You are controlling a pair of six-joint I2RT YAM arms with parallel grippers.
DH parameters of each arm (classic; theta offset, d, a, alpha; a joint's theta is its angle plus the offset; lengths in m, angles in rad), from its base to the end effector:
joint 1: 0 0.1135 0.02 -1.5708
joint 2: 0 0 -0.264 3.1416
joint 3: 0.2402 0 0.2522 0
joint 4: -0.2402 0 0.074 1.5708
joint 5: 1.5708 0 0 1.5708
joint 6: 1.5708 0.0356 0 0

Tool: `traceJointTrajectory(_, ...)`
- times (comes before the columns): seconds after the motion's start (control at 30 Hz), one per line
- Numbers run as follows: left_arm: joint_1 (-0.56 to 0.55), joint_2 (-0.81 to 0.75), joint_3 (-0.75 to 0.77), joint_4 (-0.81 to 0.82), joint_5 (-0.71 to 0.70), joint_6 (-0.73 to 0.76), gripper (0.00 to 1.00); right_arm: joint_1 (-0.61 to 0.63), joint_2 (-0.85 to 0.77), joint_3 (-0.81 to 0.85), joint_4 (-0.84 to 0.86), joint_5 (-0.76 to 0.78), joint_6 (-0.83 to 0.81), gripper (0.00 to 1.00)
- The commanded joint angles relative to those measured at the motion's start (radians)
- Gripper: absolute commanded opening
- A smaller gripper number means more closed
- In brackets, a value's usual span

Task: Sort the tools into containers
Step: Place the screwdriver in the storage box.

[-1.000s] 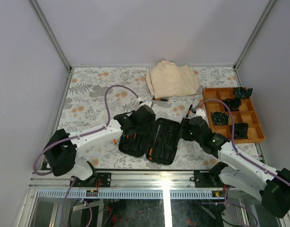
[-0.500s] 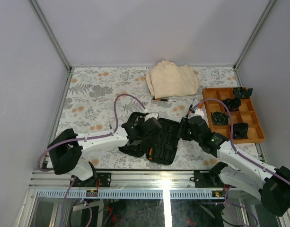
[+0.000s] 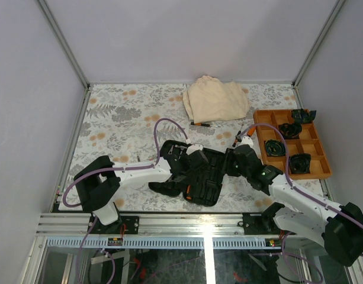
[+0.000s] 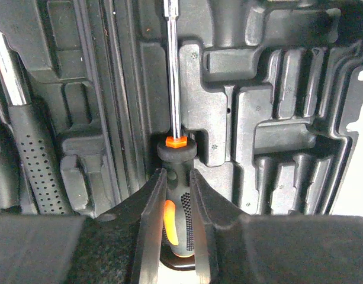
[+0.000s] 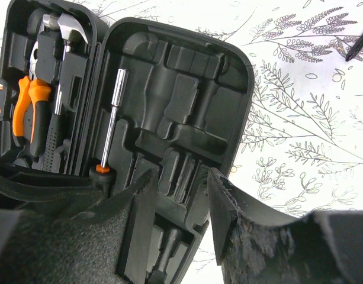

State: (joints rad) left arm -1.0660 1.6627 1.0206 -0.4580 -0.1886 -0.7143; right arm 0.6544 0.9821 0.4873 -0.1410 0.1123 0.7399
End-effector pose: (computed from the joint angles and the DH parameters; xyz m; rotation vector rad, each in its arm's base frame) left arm 0.1634 -0.2819 0.1806 0.4092 2.6507 -0.3401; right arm 0.1655 0.1219 0.2046 0.1620 2.2742 0.6405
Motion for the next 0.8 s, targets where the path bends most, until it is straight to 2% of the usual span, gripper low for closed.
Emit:
traceJointTrajectory(0.0,-0.010,0.012,0.029,0.018,-0.037,0.012,0.19,0.003,0.012,0.025,0.045,0.005,-0.024,0.45)
traceJointTrajectory(0.37,-0.021,0.019,0.008,0.002,-0.051,0.008,0.14,0.004,0.080,0.073,0.100,-0.060,0.009,0.45)
traceJointTrajectory(0.77,-0.031,-0.016,-0.034,-0.005,-0.027,-0.011,0.14,0.002,0.244,0.156,0.188,-0.075,0.075,0.44)
